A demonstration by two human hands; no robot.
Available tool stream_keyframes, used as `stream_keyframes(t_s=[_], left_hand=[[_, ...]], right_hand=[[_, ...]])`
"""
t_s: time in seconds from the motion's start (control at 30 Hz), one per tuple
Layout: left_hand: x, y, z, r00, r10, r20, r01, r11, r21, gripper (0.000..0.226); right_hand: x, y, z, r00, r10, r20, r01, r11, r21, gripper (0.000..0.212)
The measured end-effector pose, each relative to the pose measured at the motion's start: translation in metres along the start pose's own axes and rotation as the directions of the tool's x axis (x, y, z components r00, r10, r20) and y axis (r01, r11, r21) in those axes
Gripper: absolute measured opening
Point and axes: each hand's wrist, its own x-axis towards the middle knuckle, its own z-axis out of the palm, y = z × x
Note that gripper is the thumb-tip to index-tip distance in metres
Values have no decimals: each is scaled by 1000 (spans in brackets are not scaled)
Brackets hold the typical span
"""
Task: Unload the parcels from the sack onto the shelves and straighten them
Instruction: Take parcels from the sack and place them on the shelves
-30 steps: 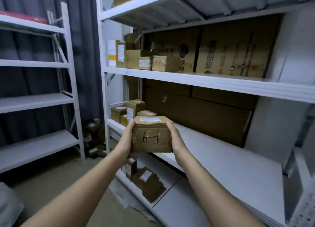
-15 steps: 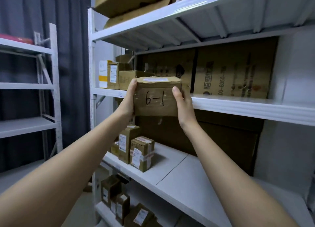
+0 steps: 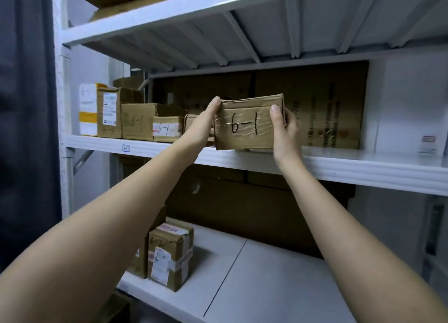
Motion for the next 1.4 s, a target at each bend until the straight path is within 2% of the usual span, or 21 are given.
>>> stream_keyframes(t_s=[0.07, 0.17, 0.27, 0.37, 0.43, 0.53, 0.63, 0.77, 0.9, 1.0, 1.07, 1.2, 1.33, 1.4], left_hand=[[22, -11, -8, 997, 60, 47, -64, 995, 80, 61], [50, -26, -23, 976, 204, 74, -214, 963, 163, 50], [76, -40, -34, 946, 308, 99, -323, 909, 264, 53], [99, -51, -46, 902, 422, 96, -409, 759, 506, 55], [111, -59, -50, 884, 455, 108, -424, 683, 594, 58], [125, -68, -56, 865, 482, 139, -459, 649, 607, 59], [136, -77, -60, 834, 531, 151, -508, 630, 588, 62], [151, -85, -67, 830, 529, 178, -529, 643, 553, 64], [166, -89, -69, 797, 583, 158, -564, 624, 541, 45], [173, -90, -71, 775, 614, 148, -592, 624, 510, 42], [176, -90, -71, 786, 588, 191, -591, 622, 514, 47], [181, -87, -68, 858, 433, 276, -505, 615, 606, 59], [177, -88, -71, 867, 429, 255, -493, 652, 576, 42], [175, -87, -73, 868, 422, 261, -493, 668, 557, 43]], right_hand=[[5, 10, 8, 999, -7, -53, 4, 998, -66, 59], [11, 21, 21, 991, -21, -130, 1, 988, -154, 60], [13, 25, 34, 982, -16, -190, -30, 970, -239, 63], [12, 28, 50, 973, -16, -232, -61, 945, -321, 65], [9, 29, 57, 967, -13, -256, -85, 926, -368, 66], [8, 30, 66, 963, -2, -268, -127, 875, -466, 70], [9, 32, 67, 971, 18, -240, -134, 870, -475, 71], [15, 35, 66, 984, -11, -179, -76, 878, -473, 60], [20, 36, 68, 995, -77, -70, 29, 849, -528, 53], [25, 38, 66, 995, -70, -72, 16, 820, -571, 53], [28, 39, 65, 994, -58, -95, -9, 809, -588, 53], [30, 41, 66, 998, -26, -59, -17, 782, -624, 59], [36, 42, 71, 996, 1, -87, -59, 751, -657, 62], [39, 44, 74, 994, 28, -104, -92, 723, -685, 62]])
